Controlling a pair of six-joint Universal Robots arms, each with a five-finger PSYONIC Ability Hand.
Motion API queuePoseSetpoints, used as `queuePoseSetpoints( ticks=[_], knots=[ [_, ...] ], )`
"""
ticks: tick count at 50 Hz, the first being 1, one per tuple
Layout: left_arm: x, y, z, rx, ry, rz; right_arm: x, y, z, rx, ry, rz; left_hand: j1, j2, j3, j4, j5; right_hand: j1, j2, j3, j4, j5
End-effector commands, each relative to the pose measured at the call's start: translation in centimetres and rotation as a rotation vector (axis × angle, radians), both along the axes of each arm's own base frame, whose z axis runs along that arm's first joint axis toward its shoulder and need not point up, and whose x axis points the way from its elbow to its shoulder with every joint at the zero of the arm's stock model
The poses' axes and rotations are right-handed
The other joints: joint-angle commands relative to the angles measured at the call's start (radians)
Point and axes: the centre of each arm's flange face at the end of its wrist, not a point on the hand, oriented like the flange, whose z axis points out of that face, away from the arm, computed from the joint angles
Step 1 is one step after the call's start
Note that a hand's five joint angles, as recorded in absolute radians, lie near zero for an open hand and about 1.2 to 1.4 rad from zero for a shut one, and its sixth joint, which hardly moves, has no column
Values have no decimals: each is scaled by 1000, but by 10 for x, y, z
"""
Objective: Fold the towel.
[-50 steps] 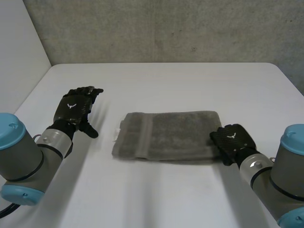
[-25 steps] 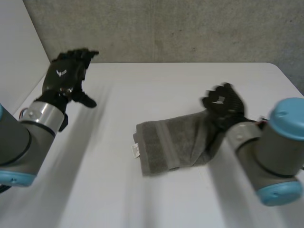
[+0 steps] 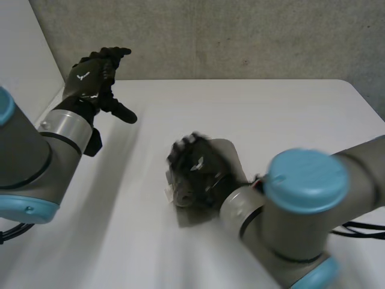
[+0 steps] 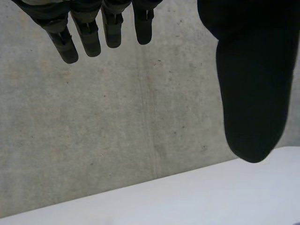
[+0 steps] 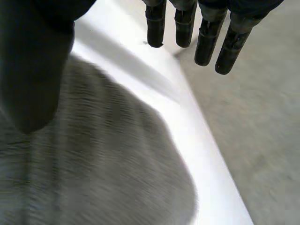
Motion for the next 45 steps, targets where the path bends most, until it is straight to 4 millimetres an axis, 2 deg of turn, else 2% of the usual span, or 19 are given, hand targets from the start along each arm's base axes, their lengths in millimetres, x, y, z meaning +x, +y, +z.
queuePoseSetpoints(
  ticks=[1, 10, 18, 21, 26, 28, 30, 32, 33, 34, 35, 36, 37, 38, 39, 40, 41, 43, 45],
  knots=[
    [-22, 12, -16, 46, -21, -32, -45, -46, 39, 161, -281, -226, 5, 6, 8, 8, -25, -62, -79, -77, -93, -63],
    [-61, 42, -66, 158, -96, -159, -74, -80, 35, 358, -371, -372, 5, 6, 8, 8, -25, -62, -79, -77, -93, -63],
    [-74, 53, -119, 218, -251, -207, -65, -89, -14, 545, -342, -348, 5, 6, 8, 8, -25, -62, -79, -77, -93, -63],
    [-73, 54, -139, 240, -318, -211, -59, -87, -48, 626, -289, -335, 5, 6, 8, 8, -25, -62, -79, -77, -93, -63],
    [-72, 53, -142, 242, -334, -207, -56, -92, -53, 628, -277, -335, 5, 6, 8, 8, -25, -62, -79, -77, -93, -63],
    [-72, 53, -137, 230, -327, -206, -56, -93, -46, 611, -289, -333, 5, 6, 8, 8, -25, -62, -79, -77, -93, -63],
    [-72, 51, -112, 180, -294, -200, -58, -96, -34, 583, -309, -333, 5, 6, 8, 8, -25, -62, -79, -77, -93, -63],
    [-72, 52, -95, 144, -270, -202, -61, -96, 6, 495, -368, -314, 5, 6, 8, 8, -25, -62, -79, -77, -93, -63],
    [-70, 51, -78, 106, -251, -196, -61, -96, 6, 495, -368, -314, 5, 6, 8, 8, -25, -62, -79, -77, -93, -63],
    [-70, 51, -78, 106, -251, -196, -63, -94, 26, 454, -395, -304, 5, 6, 8, 8, -25, -62, -79, -77, -93, -63],
    [-68, 51, -60, 68, -229, -188, -66, -92, 46, 411, -421, -304, 5, 6, 8, 8, -25, -62, -79, -77, -93, -63],
    [-68, 51, -60, 67, -229, -188, -66, -92, 46, 411, -422, -304, 5, 6, 8, 8, -25, -62, -79, -77, -93, -63],
    [-65, 53, -41, 33, -208, -183, -71, -91, 67, 366, -453, -313, 5, 6, 8, 8, -25, -62, -79, -77, -93, -63],
    [-60, 54, -22, 1, -188, -173, -71, -91, 67, 365, -454, -313, 5, 6, 8, 8, -25, -62, -79, -77, -93, -63],
    [-60, 54, -22, 0, -188, -172, -77, -90, 87, 319, -485, -334, 5, 6, 8, 8, -25, -62, -79, -77, -93, -63],
    [-53, 53, -3, -26, -173, -152, -84, -88, 105, 274, -513, -365, 5, 6, 8, 8, -25, -62, -79, -77, -93, -63],
    [-43, 49, 14, -41, -163, -121, -84, -88, 105, 273, -513, -365, 5, 6, 8, 8, -25, -62, -79, -77, -93, -63],
    [-31, 43, 31, -47, -157, -84, -97, -83, 134, 194, -552, -442, 5, 6, 8, 8, -25, -62, -79, -77, -93, -63],
    [-18, 38, 46, -45, -154, -41, -103, -84, 140, 180, -560, -484, 5, 6, 8, 8, -25, -62, -79, -77, -93, -63]
  ],
)
